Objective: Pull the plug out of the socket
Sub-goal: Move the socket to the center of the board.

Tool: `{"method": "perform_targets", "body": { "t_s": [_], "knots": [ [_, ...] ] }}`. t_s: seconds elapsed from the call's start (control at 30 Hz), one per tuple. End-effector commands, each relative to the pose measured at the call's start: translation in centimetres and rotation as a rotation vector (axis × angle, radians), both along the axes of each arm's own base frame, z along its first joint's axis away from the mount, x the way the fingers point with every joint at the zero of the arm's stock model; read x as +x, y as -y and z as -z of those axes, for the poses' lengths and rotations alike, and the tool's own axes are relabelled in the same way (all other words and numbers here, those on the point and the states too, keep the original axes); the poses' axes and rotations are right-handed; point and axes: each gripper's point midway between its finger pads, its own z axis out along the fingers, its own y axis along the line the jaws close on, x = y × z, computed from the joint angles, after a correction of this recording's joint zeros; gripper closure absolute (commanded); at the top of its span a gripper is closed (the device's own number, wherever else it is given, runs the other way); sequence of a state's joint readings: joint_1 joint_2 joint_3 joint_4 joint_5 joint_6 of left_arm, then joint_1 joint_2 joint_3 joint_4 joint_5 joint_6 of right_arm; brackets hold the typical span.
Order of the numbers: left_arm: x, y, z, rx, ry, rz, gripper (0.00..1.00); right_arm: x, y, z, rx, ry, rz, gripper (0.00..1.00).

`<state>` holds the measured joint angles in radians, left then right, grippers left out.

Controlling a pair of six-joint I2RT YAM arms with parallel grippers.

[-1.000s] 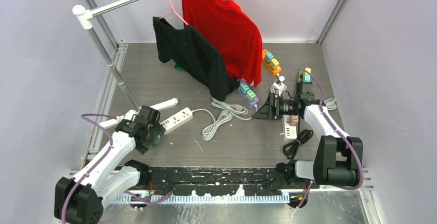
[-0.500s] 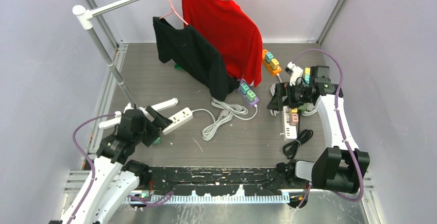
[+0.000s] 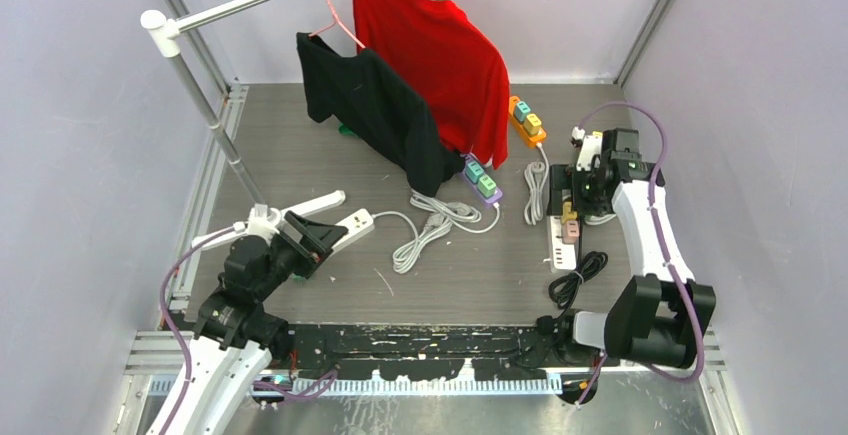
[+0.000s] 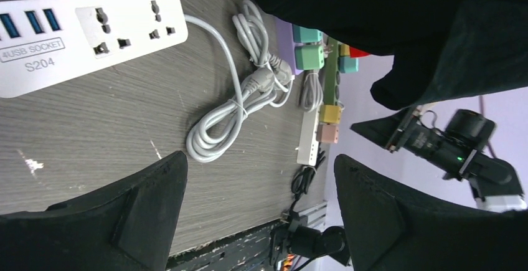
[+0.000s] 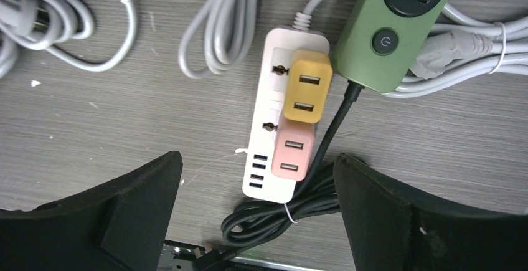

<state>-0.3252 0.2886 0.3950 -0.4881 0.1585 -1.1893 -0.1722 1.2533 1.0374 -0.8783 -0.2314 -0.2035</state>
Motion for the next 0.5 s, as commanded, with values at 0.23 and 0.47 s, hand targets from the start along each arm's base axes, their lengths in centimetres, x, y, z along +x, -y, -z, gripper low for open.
{"method": "perform_targets", "body": {
  "t_s": [0.23, 0.47],
  "knots": [
    [0.5, 1.5, -1.5, -0.18, 0.075, 0.026, 0.13, 0.8, 0.1, 5.7, -0.058, -0.124, 0.037, 0.06],
    [0.3, 2.1, -1.4, -0.184, 0.043, 0.062, 0.13, 1.2, 0.4, 8.0, -0.117, -0.173, 0.042, 0.13]
  ]
}}
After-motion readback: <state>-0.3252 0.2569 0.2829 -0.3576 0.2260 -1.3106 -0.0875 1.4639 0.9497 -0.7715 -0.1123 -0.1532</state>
